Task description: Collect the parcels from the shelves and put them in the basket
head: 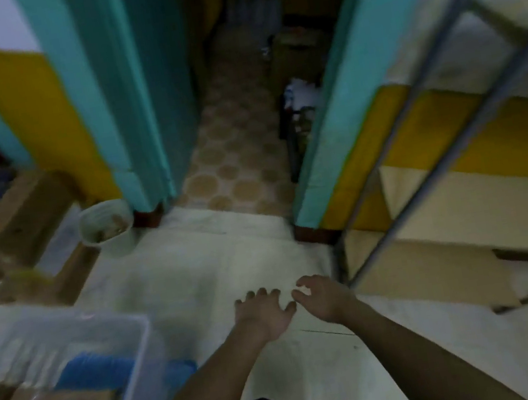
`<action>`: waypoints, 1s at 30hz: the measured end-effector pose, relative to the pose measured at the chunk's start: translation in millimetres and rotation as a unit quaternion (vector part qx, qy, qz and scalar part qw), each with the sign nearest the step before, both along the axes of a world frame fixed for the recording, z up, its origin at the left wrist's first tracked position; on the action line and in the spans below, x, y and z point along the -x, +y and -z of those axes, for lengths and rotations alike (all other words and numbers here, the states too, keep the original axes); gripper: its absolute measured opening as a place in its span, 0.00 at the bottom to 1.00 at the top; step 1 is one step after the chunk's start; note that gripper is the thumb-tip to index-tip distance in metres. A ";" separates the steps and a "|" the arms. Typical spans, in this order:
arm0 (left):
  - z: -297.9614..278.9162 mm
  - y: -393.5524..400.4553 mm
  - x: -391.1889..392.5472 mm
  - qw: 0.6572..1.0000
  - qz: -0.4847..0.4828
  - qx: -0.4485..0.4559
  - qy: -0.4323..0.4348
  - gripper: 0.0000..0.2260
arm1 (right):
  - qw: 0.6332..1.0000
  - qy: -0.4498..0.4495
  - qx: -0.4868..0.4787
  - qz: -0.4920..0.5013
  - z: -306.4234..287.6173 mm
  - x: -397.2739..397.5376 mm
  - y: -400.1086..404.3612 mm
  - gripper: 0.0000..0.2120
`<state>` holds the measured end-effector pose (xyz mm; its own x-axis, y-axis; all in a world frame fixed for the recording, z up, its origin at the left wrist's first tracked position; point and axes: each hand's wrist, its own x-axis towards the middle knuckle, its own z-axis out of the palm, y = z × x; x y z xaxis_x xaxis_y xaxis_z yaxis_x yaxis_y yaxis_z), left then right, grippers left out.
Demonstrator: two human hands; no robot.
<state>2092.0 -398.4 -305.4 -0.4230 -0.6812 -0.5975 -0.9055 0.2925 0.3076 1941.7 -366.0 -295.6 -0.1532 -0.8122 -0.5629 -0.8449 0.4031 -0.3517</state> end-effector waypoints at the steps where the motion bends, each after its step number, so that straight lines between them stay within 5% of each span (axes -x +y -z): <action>1: -11.1 6.6 34.1 1.000 0.023 0.010 0.000 0.30 | 1.000 0.005 0.009 0.025 -6.6 33.9 20.2 0.26; 6: -79.0 69.0 221.4 0.987 0.148 0.060 0.027 0.27 | 0.980 0.013 0.072 0.187 -52.0 205.8 142.5 0.27; 13: -182.6 191.8 472.8 0.923 0.334 0.160 0.102 0.30 | 0.898 0.101 0.172 0.391 -167.8 402.8 323.4 0.26; 23: -306.3 377.1 737.5 0.794 0.514 0.253 0.202 0.31 | 0.790 0.221 0.199 0.536 -283.5 593.8 507.1 0.27; 30: -374.2 444.5 901.3 0.744 0.562 0.222 0.286 0.31 | 0.700 0.295 0.217 0.613 -353.8 732.0 598.7 0.28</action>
<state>1190.7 46.0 68.8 -0.9729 0.2176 0.0784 0.2290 0.9536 0.1954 1209.7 232.6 58.3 -0.9867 0.0591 0.1512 -0.0066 0.9160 -0.4011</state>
